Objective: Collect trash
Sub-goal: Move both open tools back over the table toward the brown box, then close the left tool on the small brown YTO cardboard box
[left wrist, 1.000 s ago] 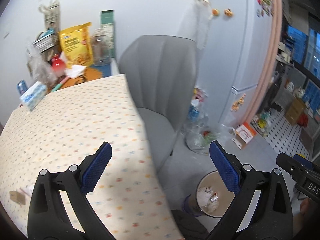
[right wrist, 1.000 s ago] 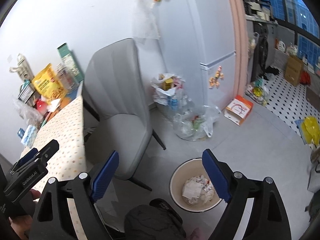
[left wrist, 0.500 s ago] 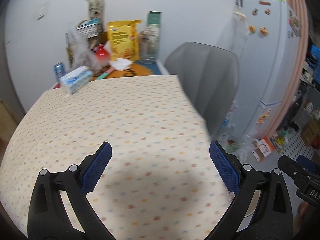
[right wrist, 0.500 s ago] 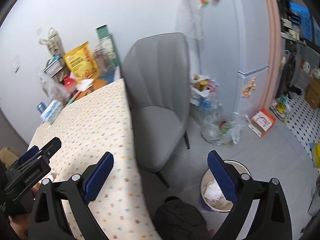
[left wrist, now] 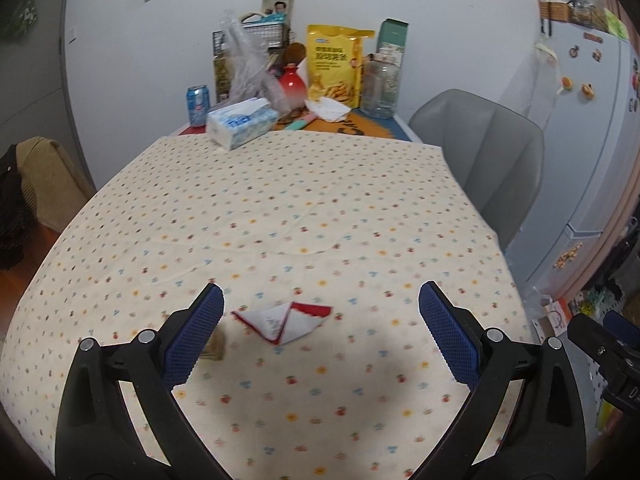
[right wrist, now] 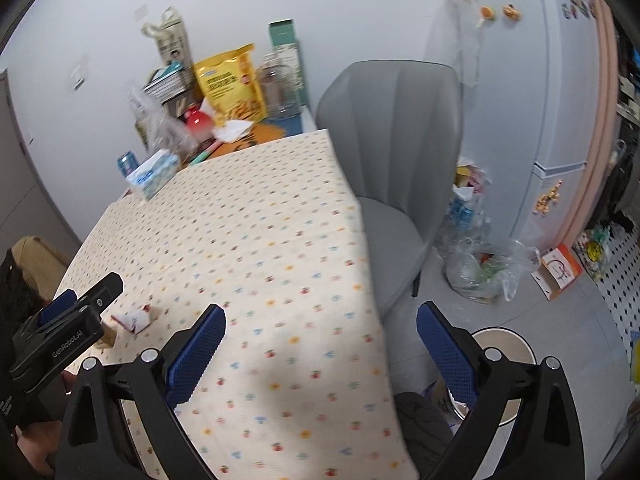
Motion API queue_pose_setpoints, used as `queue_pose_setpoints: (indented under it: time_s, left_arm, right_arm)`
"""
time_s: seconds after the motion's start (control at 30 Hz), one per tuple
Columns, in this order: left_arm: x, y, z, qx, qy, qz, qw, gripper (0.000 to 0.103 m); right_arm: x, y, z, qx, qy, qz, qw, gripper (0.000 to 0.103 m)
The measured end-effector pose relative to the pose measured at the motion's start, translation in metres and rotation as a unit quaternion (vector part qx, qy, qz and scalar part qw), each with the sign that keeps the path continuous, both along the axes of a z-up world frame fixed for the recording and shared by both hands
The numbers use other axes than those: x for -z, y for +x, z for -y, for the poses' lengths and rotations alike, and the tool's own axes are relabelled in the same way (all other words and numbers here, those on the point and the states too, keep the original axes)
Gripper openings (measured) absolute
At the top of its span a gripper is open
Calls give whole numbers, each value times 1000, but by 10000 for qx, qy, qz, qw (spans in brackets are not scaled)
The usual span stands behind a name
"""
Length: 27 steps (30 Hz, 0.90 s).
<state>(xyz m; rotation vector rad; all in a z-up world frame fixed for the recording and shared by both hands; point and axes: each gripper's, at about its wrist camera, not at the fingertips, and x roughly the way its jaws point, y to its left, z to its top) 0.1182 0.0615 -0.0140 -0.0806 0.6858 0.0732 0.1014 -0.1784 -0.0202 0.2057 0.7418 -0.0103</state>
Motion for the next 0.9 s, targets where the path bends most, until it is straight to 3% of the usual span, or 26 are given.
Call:
queue_pose_setpoints:
  time_s: [0.53,0.9]
  left_arm:
    - [31,-6,-68,-491,-153,-343,9981,97]
    - [59,10,-90,-619,-14,-808,9948,97]
  right_arm:
    - [9,9,-75,-536,-331,-138,9979,94]
    - [23,23,-126,-991,-437,-315,9936,94]
